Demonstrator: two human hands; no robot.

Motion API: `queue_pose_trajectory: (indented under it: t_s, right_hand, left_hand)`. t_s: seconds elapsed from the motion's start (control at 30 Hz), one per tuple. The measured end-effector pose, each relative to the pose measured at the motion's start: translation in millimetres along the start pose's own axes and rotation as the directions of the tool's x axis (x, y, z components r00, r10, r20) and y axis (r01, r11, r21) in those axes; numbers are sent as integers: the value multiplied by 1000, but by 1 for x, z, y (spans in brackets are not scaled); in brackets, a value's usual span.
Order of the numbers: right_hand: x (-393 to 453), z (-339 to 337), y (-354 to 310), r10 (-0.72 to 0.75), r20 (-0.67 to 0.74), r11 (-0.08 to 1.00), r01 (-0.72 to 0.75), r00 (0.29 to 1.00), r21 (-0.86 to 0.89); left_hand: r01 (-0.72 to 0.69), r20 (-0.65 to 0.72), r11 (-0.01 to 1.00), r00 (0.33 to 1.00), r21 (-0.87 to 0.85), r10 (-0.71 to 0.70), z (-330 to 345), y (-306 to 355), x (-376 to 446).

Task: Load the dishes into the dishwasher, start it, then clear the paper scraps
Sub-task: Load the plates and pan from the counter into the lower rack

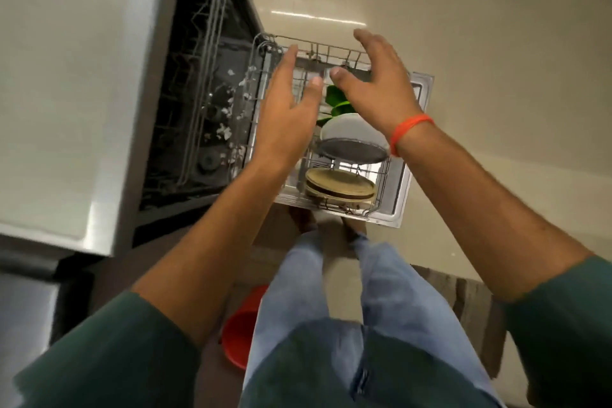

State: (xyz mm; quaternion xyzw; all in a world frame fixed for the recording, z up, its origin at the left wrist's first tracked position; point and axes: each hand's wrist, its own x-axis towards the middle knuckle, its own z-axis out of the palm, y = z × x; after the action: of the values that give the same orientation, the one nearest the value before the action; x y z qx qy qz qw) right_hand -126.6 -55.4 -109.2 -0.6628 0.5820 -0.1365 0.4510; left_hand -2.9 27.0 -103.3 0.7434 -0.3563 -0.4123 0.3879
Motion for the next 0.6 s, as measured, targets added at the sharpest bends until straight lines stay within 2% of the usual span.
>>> queue_pose_trajectory:
  t_s: [0.13, 0.27, 0.37, 0.43, 0.5, 0.57, 0.6]
  right_hand:
    - [-54, -16, -51, -131, 80, 990, 126, 988, 69]
    - [-105, -30, -97, -278, 169, 960, 265, 946, 95]
    - [-138, -36, -129, -395, 222, 918, 376, 891, 122]
    - [-149, -43, -146, -441, 246, 897, 418, 863, 142]
    - [-174, -38, -168, -531, 353, 846, 509, 771, 161]
    - [-176, -44, -180, -532, 356, 845, 504, 768, 177]
    - [-189, -37, -190, -567, 403, 821, 534, 718, 204]
  left_hand:
    - [-21, -109, 998, 994, -52, 15, -24, 34, -56]
    - [-47, -259, 991, 966, -128, 12, -46, 70, -116]
    - [-66, -420, 982, 908, -178, -15, -67, 85, -165]
    - [-81, -481, 973, 876, -217, -35, -79, 93, -185]
    - [-112, -605, 964, 794, -240, -58, -98, 92, -225]
    - [-91, -597, 961, 798, -260, -86, -101, 101, -229]
    - [-107, -653, 954, 750, -279, -107, -110, 100, -249]
